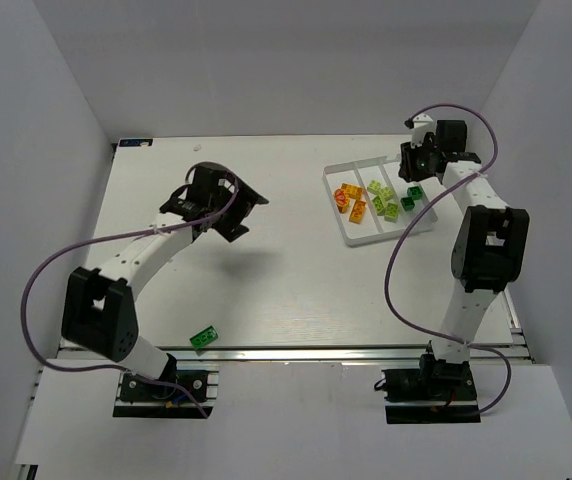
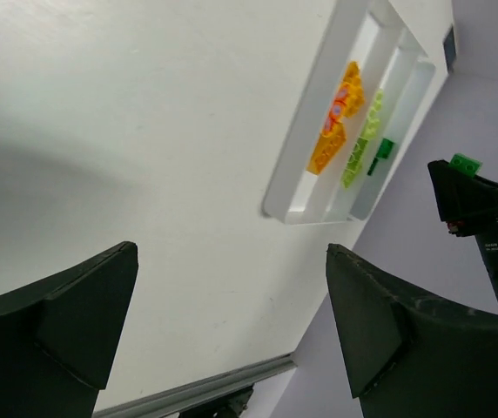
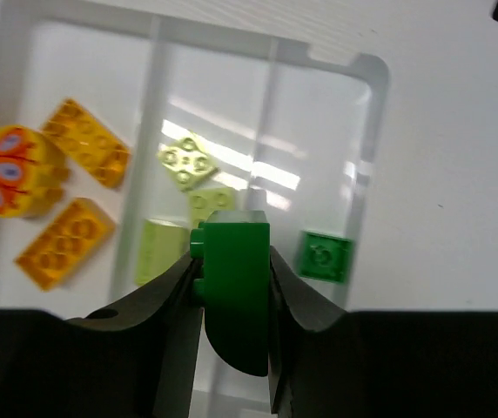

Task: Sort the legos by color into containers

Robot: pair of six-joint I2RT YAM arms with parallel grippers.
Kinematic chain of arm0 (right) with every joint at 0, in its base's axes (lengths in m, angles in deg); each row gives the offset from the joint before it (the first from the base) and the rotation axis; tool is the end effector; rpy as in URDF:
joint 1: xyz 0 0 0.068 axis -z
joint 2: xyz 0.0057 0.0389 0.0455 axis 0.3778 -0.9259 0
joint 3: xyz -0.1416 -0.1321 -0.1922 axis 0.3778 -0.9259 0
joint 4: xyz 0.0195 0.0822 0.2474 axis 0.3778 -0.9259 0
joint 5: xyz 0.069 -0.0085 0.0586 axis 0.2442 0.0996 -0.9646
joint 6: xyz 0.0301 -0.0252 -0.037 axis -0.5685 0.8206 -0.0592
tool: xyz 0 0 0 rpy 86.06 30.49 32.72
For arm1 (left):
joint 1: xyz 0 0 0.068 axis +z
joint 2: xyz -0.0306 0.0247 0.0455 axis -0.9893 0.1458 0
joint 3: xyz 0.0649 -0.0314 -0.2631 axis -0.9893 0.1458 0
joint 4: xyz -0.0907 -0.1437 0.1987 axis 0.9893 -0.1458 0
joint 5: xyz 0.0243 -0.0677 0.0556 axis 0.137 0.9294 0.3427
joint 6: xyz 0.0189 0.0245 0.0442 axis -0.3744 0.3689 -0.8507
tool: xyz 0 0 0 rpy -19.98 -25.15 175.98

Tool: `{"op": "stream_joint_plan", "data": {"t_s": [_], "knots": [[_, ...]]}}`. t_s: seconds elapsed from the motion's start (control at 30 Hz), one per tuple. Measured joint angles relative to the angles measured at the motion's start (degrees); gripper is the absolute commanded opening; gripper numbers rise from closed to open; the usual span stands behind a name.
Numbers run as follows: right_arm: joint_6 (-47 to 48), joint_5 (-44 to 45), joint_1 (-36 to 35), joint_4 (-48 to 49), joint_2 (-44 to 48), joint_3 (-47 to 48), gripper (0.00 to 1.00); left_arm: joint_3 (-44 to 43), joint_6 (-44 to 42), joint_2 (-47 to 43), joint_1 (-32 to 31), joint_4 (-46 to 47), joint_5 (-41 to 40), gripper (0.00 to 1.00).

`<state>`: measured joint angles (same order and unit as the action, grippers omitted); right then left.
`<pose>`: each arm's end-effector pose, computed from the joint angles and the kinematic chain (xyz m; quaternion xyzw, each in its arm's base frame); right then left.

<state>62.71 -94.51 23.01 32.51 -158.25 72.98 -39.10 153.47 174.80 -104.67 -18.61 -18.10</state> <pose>0.4533 0.0041 0.2649 -0.2003 0.8661 0.0622 0.4538 0.3166 -0.1395 0.2675 -0.3305 0.8586 -0.3164 0.2313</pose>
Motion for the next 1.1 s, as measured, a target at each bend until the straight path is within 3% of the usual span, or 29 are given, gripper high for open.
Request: {"op": "stream_joint_plan", "data": {"t_s": [0.27, 0.37, 0.5, 0.83, 1.1], "knots": [[5.66, 5.92, 1.68, -6.27, -14.01, 15.98, 0.39, 4.31, 4.20, -10.93, 3.39, -15.43, -6.73, 0.98], [6.86, 6.27, 1.51, -7.17, -16.65, 18.38, 0.57, 4.63, 5.57, -11.43, 3.74, -19.91, -7.45, 0.98], [7.85, 6.14, 1.36, -9.11, -17.46, 18.45, 0.67, 6.43, 8.83, -13.18, 3.72, -25.94, -7.50, 0.98], [7.30, 2.08, 1.49, -9.60, -17.03, 18.08, 0.67, 8.52, 20.98, -22.21, 3.04, -41.48, -7.74, 0.98], [3.15, -7.63, 1.79, -3.78, -1.84, 5.60, 0.78, 8.48, 28.44, -19.26, 2.89, -51.36, -5.55, 0.94]]}}
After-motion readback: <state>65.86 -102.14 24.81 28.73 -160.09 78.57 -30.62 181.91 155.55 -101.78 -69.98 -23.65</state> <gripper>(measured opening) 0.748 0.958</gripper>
